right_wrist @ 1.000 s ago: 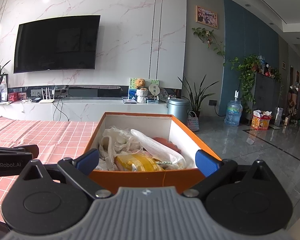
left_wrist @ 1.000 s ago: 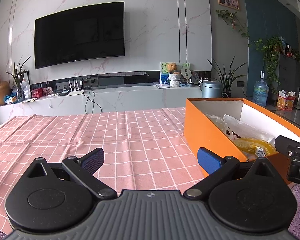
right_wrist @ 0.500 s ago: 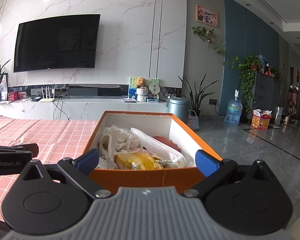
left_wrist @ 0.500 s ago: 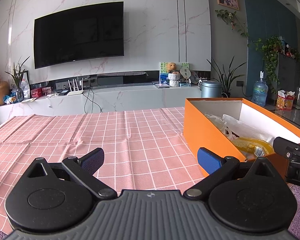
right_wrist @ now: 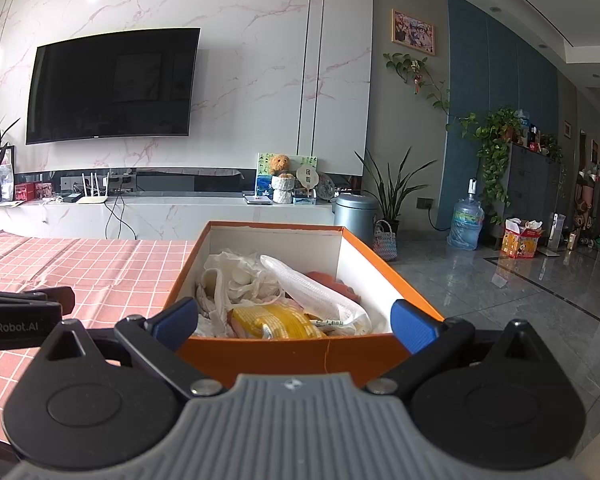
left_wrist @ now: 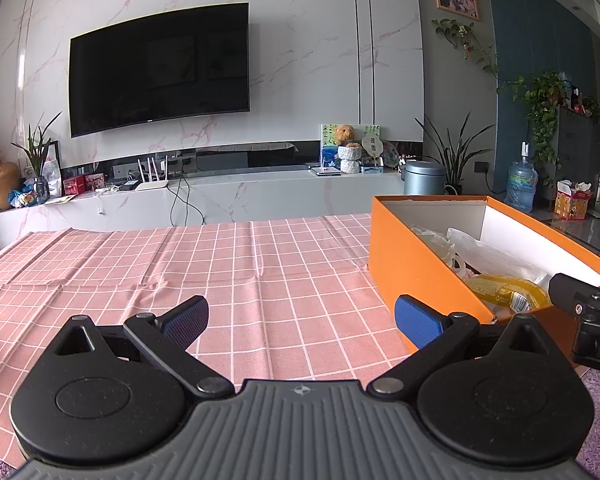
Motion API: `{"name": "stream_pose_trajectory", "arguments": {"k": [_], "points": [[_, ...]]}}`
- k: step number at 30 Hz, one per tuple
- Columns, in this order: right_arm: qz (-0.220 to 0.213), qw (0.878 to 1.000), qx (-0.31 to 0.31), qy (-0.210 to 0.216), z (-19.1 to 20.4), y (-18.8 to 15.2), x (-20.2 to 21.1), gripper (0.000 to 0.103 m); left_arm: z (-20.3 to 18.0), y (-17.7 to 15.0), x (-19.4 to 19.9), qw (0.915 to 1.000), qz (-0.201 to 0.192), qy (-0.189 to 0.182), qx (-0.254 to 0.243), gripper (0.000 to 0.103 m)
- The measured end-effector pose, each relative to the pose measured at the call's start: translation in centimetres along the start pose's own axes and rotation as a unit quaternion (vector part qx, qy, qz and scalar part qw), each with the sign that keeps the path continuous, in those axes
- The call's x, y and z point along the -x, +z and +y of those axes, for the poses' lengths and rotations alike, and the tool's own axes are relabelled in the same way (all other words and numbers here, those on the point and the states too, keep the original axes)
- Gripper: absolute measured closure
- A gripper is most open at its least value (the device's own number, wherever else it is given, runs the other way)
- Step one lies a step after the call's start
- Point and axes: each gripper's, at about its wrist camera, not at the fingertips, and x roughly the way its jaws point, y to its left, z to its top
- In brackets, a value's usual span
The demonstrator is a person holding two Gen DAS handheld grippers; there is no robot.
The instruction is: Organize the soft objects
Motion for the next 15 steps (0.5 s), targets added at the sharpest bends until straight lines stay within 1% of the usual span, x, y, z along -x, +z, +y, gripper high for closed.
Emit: {"name": "stream_pose_trajectory", "arguments": {"k": [15], "points": [[0.005,1.0,-0.002,0.0,0.11,-0.15,0.01,0.003,0.27,0.08,0.06,1.0,-0.002,-0.001,0.001,0.0]]}}
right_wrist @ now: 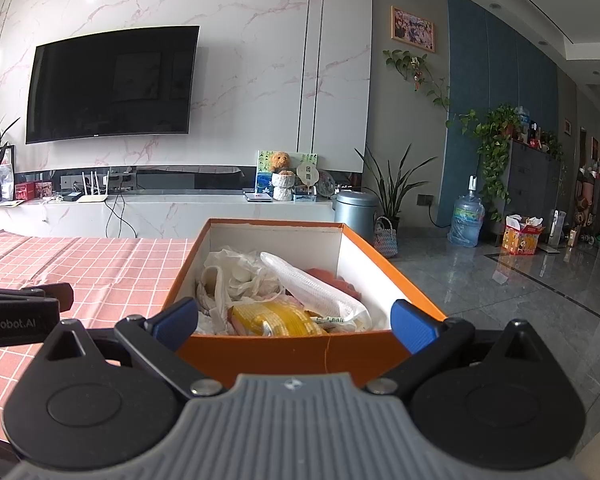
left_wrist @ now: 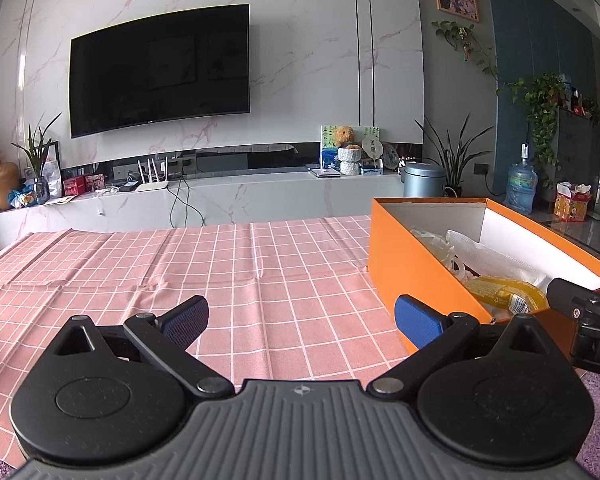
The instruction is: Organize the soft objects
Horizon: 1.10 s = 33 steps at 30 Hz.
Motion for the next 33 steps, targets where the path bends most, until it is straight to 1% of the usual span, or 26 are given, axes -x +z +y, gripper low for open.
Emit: {"name": "stream_pose_trajectory", "arguments": {"k": [33], "points": [[0.003,1.0,-0.004,0.0,0.22,-0.05,-0.03,0.003,0.11,0.28,0.17,1.0,-0.002,0.005,-0.003,0.0]]}}
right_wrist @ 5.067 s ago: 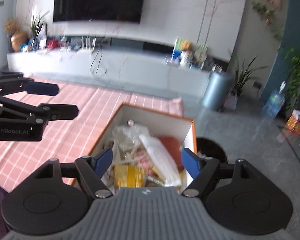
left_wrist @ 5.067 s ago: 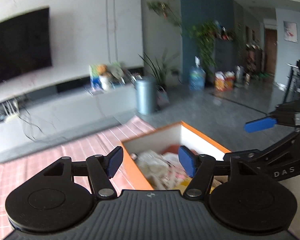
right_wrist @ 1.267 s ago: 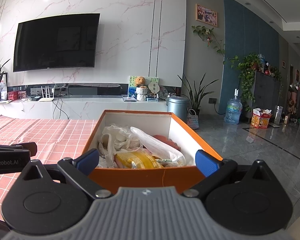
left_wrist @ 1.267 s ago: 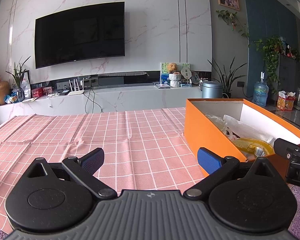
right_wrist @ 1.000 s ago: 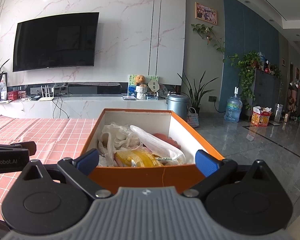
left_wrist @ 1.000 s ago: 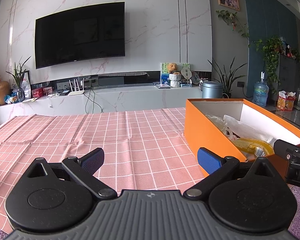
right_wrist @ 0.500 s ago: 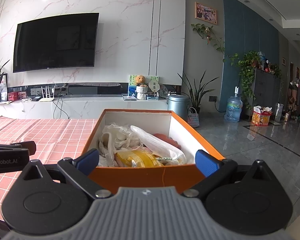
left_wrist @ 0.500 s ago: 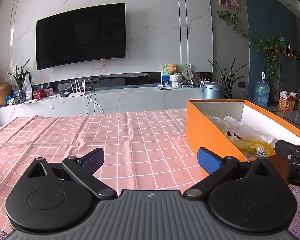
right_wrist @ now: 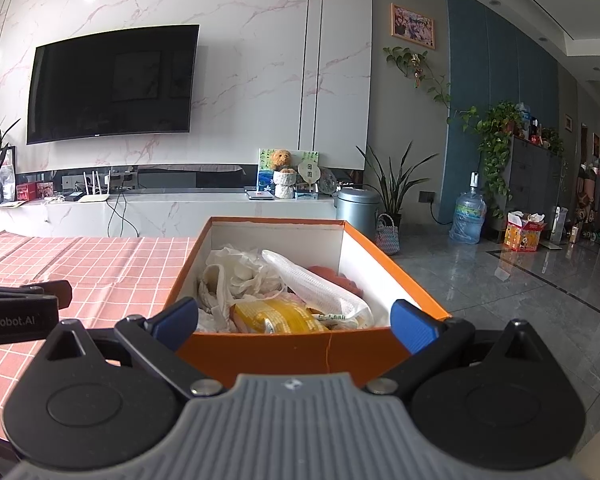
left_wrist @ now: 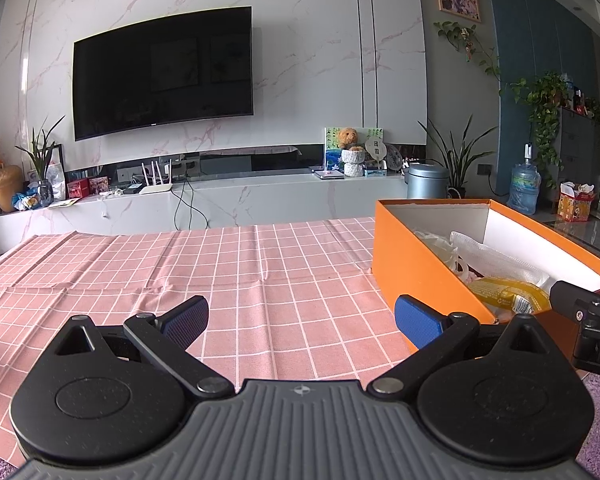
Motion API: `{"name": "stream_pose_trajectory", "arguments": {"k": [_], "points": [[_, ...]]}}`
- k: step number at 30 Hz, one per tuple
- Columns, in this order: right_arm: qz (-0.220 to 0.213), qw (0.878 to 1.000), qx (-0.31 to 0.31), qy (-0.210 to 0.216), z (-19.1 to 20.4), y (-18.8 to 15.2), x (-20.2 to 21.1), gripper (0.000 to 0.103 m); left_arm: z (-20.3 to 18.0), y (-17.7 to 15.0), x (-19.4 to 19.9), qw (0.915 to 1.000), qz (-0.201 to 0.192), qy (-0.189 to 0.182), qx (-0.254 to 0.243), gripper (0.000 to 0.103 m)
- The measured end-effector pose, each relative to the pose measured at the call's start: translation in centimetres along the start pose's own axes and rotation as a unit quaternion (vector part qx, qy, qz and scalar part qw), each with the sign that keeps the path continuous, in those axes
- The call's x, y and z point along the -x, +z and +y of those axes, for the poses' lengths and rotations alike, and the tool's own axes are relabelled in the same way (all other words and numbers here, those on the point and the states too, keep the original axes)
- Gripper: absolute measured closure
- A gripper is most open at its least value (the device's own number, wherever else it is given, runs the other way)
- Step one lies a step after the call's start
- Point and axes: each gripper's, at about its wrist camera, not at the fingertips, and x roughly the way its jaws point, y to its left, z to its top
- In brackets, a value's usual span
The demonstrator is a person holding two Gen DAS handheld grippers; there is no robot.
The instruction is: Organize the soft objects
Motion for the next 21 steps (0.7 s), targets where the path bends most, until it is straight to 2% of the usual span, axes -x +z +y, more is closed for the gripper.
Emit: {"name": "stream_pose_trajectory", "arguments": {"k": [21], "points": [[0.002,1.0,-0.001,0.002,0.0,-0.11,-0.07,0.003,0.02,0.07,0.1,1.0,0.001,0.001,-0.001,0.0]]}}
